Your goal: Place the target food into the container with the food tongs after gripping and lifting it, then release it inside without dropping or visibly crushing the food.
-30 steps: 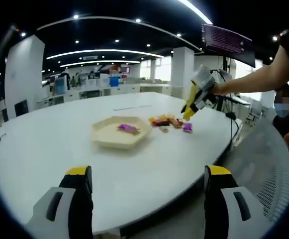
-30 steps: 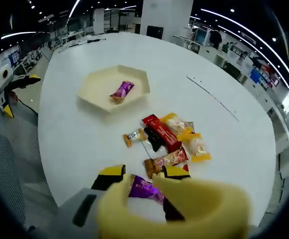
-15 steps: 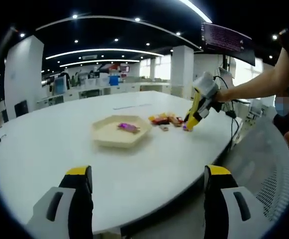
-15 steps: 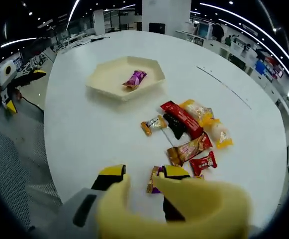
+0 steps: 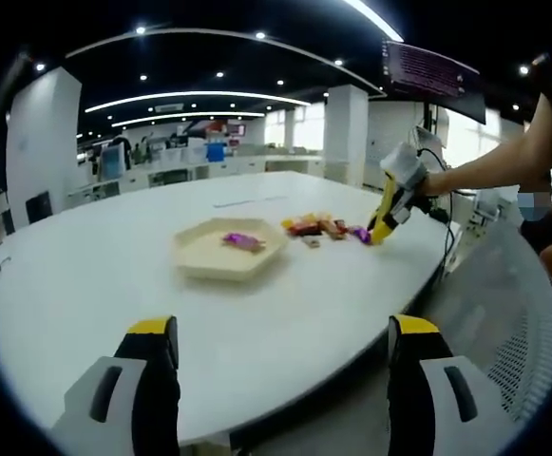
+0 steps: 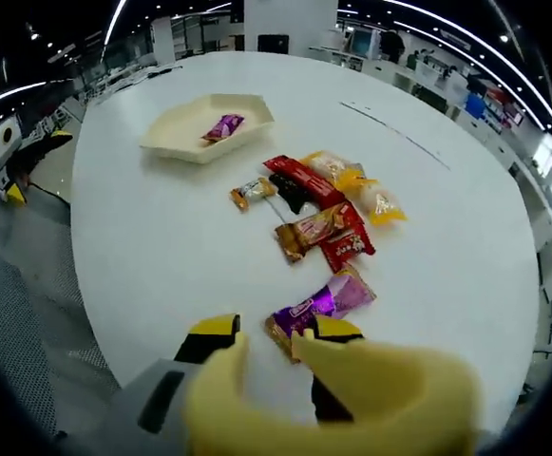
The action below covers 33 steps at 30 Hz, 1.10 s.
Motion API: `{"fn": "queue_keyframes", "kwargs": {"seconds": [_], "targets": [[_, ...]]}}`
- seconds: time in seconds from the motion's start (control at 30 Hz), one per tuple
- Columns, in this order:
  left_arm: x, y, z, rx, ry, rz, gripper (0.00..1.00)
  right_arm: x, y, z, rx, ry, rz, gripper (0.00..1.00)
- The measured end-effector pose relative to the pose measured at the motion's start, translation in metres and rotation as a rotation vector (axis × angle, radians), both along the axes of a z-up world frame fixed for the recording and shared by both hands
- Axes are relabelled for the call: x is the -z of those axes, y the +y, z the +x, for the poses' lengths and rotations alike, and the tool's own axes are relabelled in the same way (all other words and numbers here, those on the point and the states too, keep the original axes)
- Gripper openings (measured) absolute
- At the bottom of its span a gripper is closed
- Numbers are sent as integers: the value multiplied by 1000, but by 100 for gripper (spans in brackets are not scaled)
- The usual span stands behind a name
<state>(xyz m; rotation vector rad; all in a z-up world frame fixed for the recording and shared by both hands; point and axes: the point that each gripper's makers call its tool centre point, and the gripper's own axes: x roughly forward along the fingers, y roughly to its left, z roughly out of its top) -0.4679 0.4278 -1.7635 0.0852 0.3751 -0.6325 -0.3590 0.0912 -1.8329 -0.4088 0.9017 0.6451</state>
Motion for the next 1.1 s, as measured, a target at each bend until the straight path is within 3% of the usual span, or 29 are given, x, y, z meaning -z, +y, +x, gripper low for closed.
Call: {"fn": "queue_keyframes", "kwargs": {"seconds": [0.23, 0.4, 0.7, 1.1], "targets": [[1, -1, -1, 5, 5, 3, 86, -15, -27, 14, 95, -50, 6, 28], [2, -2, -1, 11, 10, 7, 86, -18, -24, 30, 128, -66, 15, 28], [3, -2, -1, 14, 17, 5, 86, -3, -16, 49, 202, -53, 4, 28], [4, -3, 0, 16, 21, 6, 85, 6, -23, 52, 246, -34, -25, 29]]}}
